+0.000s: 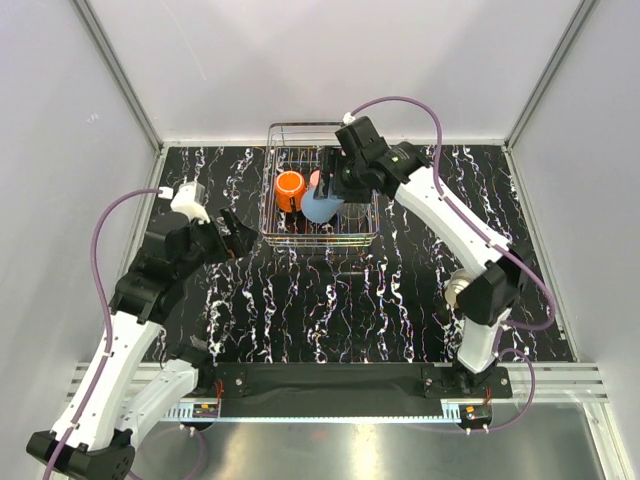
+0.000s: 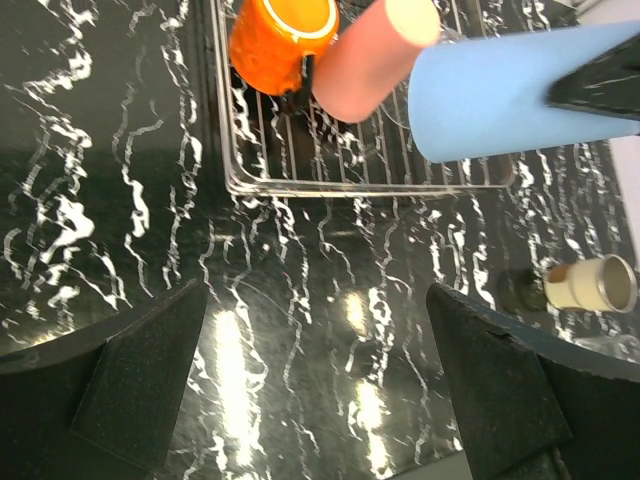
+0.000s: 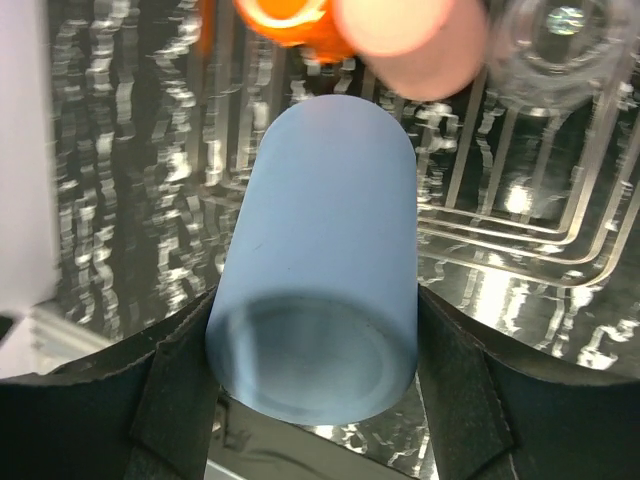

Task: Load the cups into the dish rack

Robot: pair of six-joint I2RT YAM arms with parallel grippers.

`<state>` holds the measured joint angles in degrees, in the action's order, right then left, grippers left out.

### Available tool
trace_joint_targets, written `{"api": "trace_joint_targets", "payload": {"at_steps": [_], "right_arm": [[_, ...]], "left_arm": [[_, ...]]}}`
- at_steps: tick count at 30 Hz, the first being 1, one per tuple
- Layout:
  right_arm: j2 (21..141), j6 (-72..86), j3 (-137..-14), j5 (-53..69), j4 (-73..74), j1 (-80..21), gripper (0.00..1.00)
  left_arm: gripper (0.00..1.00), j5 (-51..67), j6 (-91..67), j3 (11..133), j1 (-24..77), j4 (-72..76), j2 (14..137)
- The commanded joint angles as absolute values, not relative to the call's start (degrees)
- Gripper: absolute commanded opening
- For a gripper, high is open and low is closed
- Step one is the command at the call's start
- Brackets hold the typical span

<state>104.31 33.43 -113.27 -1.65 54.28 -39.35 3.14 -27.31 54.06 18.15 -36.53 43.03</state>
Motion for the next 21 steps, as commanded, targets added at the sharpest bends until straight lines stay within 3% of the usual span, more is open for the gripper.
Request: {"api": "trace_joint_targets", "payload": {"at_steps": [1, 21], "right_arm": [[106.7, 32.1, -116.9, -4.3, 57.8, -37.3, 0.00], [112.3, 33.0, -115.8, -8.7, 61.0, -34.8, 0.00]], "left_arm": [[0.99, 0.2, -23.6, 53.2, 18.2, -31.8, 44.4], [0.99, 2.2, -22.5, 51.1, 17.2, -30.2, 48.4]]}}
